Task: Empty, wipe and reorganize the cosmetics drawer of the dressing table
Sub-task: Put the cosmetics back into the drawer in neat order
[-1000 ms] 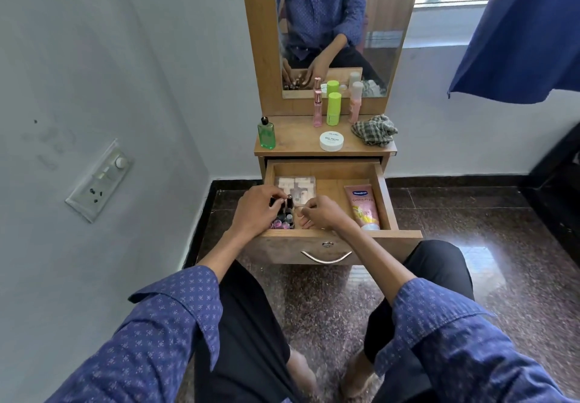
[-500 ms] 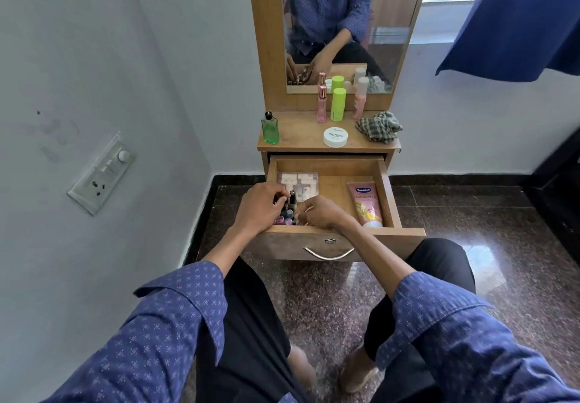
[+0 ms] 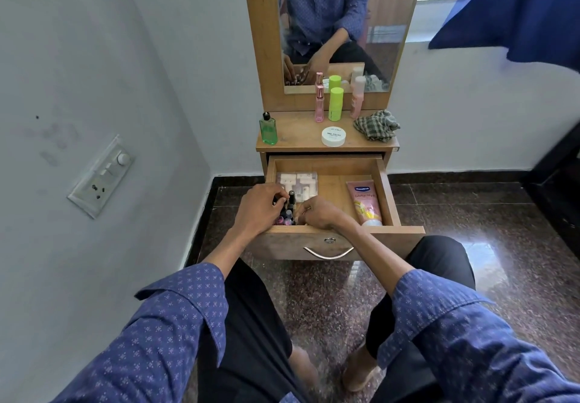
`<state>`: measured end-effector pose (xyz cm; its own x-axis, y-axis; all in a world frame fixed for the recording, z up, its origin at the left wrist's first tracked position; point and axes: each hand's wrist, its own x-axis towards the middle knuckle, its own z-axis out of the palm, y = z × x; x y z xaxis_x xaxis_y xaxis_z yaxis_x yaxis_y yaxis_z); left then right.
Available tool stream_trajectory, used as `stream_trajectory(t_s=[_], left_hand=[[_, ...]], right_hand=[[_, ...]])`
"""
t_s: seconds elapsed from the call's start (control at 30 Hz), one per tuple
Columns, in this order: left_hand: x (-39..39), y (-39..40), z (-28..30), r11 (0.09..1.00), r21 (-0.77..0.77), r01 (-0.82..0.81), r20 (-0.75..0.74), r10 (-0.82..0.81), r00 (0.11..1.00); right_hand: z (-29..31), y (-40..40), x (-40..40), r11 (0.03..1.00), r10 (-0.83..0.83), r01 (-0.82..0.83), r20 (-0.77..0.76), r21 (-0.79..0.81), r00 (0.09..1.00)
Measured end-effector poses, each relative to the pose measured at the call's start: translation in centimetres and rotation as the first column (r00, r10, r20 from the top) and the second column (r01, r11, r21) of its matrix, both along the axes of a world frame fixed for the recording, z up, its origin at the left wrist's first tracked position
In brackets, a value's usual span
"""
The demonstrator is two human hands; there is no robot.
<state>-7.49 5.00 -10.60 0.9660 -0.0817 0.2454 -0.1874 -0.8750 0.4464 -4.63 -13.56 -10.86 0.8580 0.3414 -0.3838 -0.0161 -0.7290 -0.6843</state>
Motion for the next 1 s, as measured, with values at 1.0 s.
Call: stream_trajectory(t_s=[1.0], left_hand=[[-0.1, -0.1, 0.3, 1.000, 0.005, 0.025, -0.062, -0.025, 0.998]], right_hand=[[-0.2, 0.1, -1.8, 0.992, -0.092, 0.047, 0.402, 0.121, 0.911]])
